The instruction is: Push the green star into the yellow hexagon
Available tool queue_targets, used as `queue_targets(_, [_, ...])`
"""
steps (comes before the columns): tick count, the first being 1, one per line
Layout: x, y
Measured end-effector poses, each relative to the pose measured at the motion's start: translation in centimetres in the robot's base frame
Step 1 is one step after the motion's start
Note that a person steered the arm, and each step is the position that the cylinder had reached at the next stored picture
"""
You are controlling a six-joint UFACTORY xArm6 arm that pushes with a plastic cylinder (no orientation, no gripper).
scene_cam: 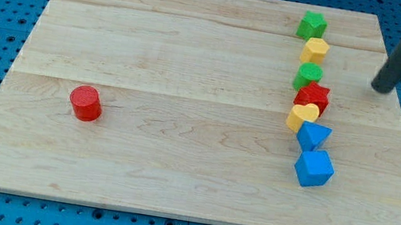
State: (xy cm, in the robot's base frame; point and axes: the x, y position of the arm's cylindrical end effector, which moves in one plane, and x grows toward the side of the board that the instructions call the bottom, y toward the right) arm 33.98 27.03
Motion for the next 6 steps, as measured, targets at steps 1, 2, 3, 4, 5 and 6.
queue_targets(1, [-8.1,-0.5])
queue_targets(2, [-12.0,-6.1])
queue_targets(3, [-13.7,-7.8])
queue_targets(4, [-12.0,-8.9])
queue_targets(5, [-9.7,-10.0])
queue_targets(6, [-8.2,-9.8])
